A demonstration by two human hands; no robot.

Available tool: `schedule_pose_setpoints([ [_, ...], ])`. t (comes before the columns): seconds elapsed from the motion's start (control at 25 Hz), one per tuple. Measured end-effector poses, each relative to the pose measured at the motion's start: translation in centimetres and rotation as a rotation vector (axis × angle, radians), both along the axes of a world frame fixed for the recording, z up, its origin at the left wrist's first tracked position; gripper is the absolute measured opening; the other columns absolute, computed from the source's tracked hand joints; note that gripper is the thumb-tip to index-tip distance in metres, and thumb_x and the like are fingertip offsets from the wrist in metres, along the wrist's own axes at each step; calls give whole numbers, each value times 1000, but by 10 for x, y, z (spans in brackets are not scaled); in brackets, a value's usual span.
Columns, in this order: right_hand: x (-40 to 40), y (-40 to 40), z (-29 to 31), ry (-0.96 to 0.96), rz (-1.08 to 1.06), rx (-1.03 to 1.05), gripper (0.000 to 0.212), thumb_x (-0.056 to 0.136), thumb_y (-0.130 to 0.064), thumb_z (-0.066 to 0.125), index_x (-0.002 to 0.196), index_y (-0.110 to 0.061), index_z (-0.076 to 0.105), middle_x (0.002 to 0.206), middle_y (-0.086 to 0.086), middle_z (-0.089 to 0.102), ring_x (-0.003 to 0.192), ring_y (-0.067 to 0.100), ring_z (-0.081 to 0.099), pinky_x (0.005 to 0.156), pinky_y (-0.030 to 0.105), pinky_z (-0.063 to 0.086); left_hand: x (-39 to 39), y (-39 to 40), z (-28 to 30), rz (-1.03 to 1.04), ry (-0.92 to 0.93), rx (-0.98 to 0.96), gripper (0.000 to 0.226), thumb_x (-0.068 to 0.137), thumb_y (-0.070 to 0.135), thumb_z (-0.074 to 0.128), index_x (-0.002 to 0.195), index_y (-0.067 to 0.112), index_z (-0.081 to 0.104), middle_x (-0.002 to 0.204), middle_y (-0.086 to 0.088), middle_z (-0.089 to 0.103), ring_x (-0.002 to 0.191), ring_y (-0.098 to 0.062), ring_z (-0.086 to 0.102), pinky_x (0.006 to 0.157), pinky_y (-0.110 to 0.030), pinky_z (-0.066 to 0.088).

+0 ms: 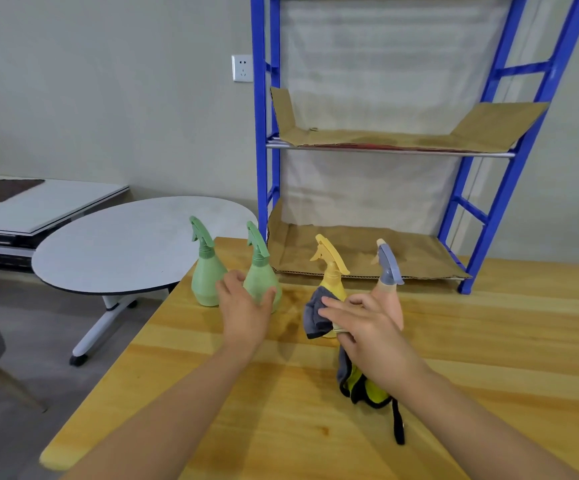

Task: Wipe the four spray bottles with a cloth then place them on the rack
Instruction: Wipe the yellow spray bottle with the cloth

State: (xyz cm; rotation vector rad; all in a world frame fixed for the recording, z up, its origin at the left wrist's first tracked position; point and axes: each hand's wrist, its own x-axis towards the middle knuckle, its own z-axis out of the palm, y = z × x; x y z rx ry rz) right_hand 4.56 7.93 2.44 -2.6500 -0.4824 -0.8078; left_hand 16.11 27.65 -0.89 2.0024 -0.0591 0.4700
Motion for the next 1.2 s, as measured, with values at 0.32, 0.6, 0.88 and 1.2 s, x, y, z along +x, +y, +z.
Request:
schedule_pose_setpoints([
  [0.32,-36,-32,12,30,-31,66,58,69,13,72,118,-19,70,128,-8,63,107,12,47,93,26,50,15,-46,119,-600,-399,922,40,95,18,64,133,27,58,141,6,55,141,-17,40,124,-46,21],
  [0.6,-83,-59,29,39,-91,70,56,76,7,70,124,-22,66,132,-14,59,114,12,45,92,28,51,-11,-67,164,-685,-176,1104,27,97,23,67,124,23,71,115,4,71,109,-18,62,92,-33,44],
  [0.88,-113,-63,32,-94,-67,-18,60,64,12,78,117,-16,70,128,-8,64,108,15,49,79,35,58,-75,-61,158,-692,-119,685,19,86,25,81,100,21,68,89,11,66,88,-10,62,69,-17,45],
  [1.2,-151,-35,21,-153,41,-245,57,68,6,79,121,-12,68,133,-7,45,103,16,53,75,29,57,-124,-45,134,-755,-156,524,8,88,28,79,93,22,82,78,16,74,72,9,64,64,-5,44],
])
